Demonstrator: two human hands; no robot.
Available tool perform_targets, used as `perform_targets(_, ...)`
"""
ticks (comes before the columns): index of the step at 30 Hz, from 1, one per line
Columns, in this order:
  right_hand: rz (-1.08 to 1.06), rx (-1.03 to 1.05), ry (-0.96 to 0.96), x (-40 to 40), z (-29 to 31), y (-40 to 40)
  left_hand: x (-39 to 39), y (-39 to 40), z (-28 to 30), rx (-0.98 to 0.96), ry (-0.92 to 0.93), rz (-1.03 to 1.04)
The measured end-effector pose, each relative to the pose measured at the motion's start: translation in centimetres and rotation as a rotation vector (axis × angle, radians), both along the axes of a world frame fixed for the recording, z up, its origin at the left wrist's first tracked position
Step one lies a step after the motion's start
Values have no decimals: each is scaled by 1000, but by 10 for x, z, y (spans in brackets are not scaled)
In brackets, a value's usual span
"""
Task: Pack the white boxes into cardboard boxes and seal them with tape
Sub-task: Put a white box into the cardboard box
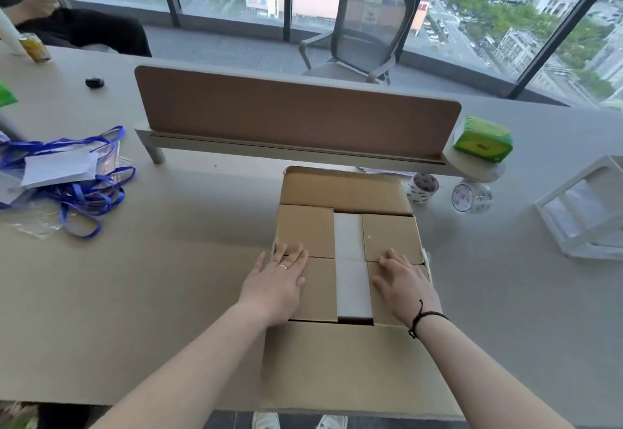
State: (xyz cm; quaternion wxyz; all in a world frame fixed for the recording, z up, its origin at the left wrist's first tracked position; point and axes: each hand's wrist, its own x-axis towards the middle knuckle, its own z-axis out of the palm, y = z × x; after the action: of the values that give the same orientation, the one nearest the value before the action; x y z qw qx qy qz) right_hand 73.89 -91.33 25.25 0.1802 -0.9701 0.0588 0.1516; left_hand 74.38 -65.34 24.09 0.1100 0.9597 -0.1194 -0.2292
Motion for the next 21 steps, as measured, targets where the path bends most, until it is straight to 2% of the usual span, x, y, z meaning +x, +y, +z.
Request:
perform_targets(12,-48,18,-5,-1,-11,1,1,2,-2,-51,-45,28)
perform_targets(17,40,1,34,-9,-13,-5,-8,10,-1,-36,-24,43)
perform_targets(21,40,129,30,-17,-5,-24,-23,28,-3,-127,10,92)
